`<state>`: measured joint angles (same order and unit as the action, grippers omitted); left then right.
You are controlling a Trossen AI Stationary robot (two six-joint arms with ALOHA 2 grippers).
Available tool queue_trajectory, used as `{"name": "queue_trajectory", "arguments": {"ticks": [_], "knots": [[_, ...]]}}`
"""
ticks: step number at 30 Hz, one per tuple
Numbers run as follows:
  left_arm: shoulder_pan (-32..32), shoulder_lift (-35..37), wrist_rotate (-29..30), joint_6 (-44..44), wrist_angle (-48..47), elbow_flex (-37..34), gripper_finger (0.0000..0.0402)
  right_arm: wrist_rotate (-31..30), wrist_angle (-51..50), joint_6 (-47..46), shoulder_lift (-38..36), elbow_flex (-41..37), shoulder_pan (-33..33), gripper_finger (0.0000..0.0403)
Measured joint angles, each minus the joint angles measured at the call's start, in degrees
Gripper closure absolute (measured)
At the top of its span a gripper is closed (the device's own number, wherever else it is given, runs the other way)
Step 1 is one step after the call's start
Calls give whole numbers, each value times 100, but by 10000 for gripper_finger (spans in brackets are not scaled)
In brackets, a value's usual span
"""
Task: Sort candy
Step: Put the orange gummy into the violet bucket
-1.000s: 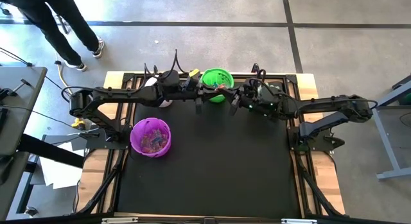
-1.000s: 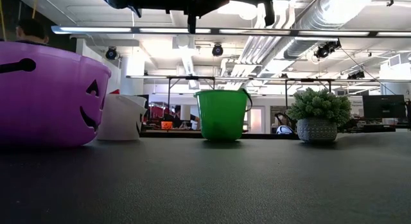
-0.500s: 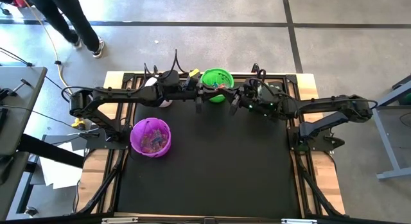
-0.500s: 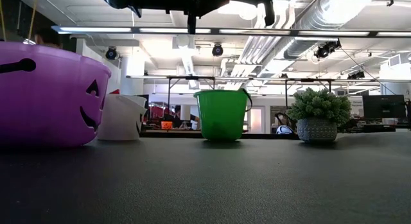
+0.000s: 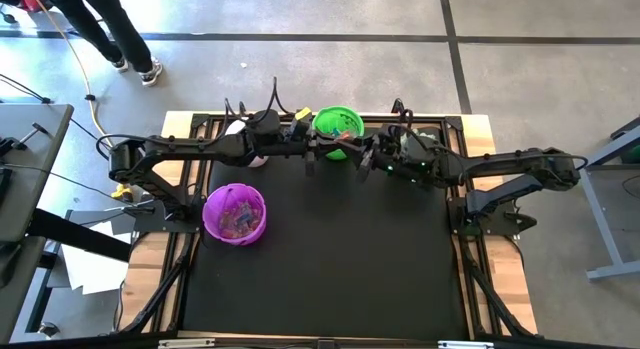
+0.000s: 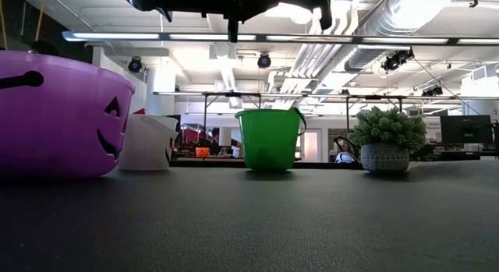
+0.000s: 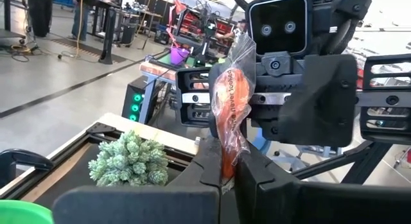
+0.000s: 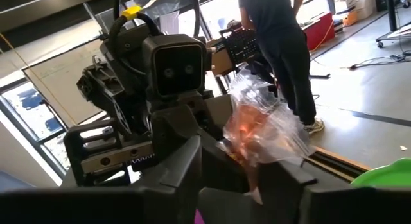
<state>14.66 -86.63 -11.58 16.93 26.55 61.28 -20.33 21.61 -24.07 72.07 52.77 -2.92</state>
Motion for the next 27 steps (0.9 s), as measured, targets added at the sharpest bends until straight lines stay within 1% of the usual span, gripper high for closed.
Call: {"name": "queue_trajectory", "arguments": {"ticks": [3,6,10,16,21,24,27], "knots": [[0,0,19,0,-18,0,401,4,2,10,0,0,0,250],[4,0,26,-9,-50,0,401,-94,-4,47,0,0,0,241],[74,0,1,-7,-106,4,401,-477,-80,569,-24,0,-9,239],[309,0,1,-5,-119,4,401,-636,-354,763,-137,2,-11,239],[528,35,-14,-4,-212,4,401,-985,-905,766,-335,2,-11,239],[640,71,-161,-2,-257,4,401,-1158,-1234,764,-448,2,-11,239],[725,188,-349,-8,-653,4,401,-1213,-1635,753,-550,2,-11,239]]}}
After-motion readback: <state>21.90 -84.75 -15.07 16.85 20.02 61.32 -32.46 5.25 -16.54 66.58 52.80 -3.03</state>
